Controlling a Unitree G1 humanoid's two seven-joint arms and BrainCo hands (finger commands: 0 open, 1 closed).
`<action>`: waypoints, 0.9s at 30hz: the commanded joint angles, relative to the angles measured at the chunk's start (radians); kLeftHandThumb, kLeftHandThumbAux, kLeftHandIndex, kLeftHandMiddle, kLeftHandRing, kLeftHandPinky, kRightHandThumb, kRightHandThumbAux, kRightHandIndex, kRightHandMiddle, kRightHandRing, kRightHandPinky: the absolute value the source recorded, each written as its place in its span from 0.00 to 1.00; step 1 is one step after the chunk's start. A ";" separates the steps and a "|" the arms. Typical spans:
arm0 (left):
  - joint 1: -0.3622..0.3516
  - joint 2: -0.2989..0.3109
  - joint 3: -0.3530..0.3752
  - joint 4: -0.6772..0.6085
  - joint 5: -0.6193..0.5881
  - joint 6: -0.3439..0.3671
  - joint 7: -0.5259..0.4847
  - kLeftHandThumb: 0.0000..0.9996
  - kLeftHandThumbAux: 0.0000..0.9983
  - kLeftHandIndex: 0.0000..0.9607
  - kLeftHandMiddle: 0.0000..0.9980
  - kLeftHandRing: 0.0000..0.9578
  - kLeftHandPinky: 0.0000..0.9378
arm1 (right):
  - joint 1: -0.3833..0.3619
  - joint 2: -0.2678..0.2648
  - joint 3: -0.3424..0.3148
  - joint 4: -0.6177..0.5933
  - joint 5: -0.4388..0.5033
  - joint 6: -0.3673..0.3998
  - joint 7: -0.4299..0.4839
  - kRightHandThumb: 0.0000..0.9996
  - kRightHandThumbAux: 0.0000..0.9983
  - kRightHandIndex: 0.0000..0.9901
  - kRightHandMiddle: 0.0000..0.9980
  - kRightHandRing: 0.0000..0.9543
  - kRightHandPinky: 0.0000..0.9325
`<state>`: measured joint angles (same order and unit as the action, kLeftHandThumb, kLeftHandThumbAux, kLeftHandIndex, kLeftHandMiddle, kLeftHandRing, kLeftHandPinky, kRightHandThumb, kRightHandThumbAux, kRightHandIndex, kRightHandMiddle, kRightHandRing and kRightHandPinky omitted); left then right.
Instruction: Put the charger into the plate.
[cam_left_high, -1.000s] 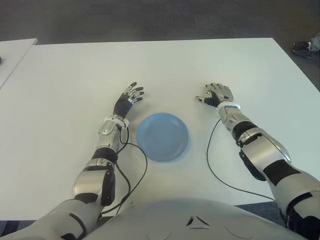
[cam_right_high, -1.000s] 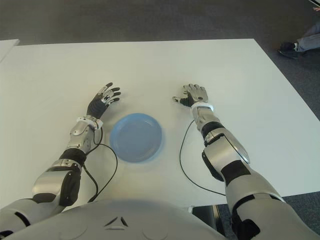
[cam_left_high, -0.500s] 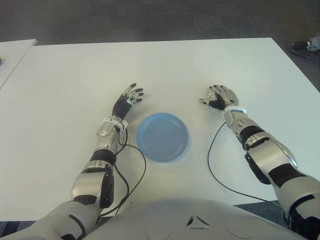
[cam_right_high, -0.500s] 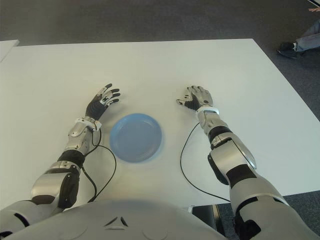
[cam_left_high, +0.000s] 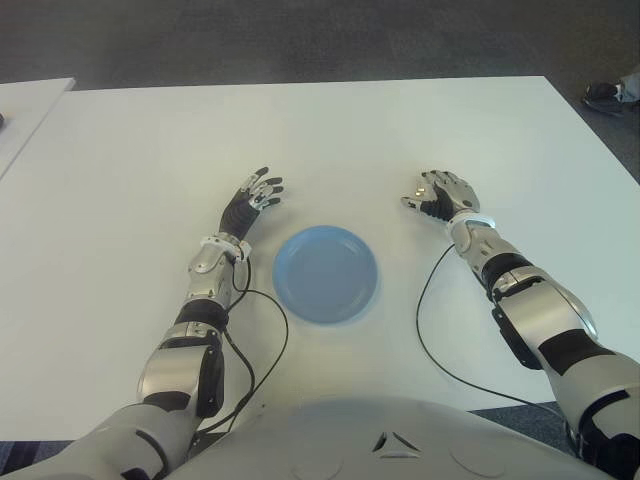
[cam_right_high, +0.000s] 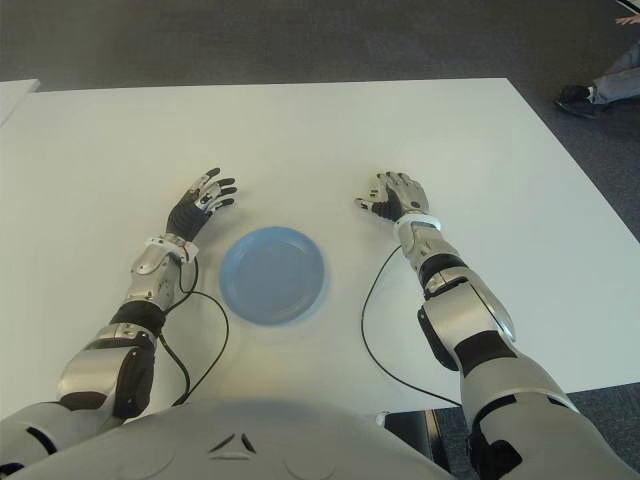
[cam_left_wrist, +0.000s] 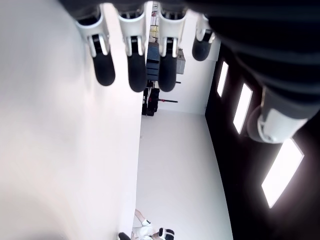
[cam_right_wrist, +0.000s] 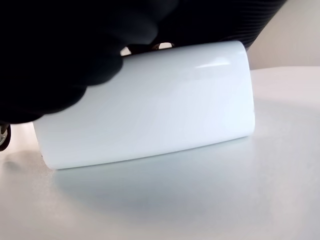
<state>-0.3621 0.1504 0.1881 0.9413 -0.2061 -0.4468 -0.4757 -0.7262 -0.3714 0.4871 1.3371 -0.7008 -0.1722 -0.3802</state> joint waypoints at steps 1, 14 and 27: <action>0.039 0.010 0.000 0.002 0.002 0.026 -0.010 0.00 0.48 0.07 0.21 0.22 0.23 | 0.080 0.016 -0.005 0.037 0.013 0.004 0.036 0.33 0.23 0.00 0.00 0.00 0.00; 0.057 0.020 -0.005 -0.026 0.006 0.037 -0.007 0.00 0.47 0.07 0.21 0.22 0.23 | 0.101 0.009 -0.019 0.036 0.006 -0.006 0.003 0.30 0.24 0.00 0.00 0.00 0.00; 0.059 0.027 -0.009 -0.029 0.011 0.039 -0.002 0.00 0.46 0.06 0.20 0.22 0.23 | 0.111 -0.005 0.011 0.033 -0.024 -0.021 -0.031 0.28 0.26 0.00 0.00 0.00 0.00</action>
<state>-0.3330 0.1683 0.1828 0.9009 -0.2045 -0.4357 -0.4758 -0.6879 -0.3887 0.4753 1.3363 -0.7102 -0.1937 -0.4457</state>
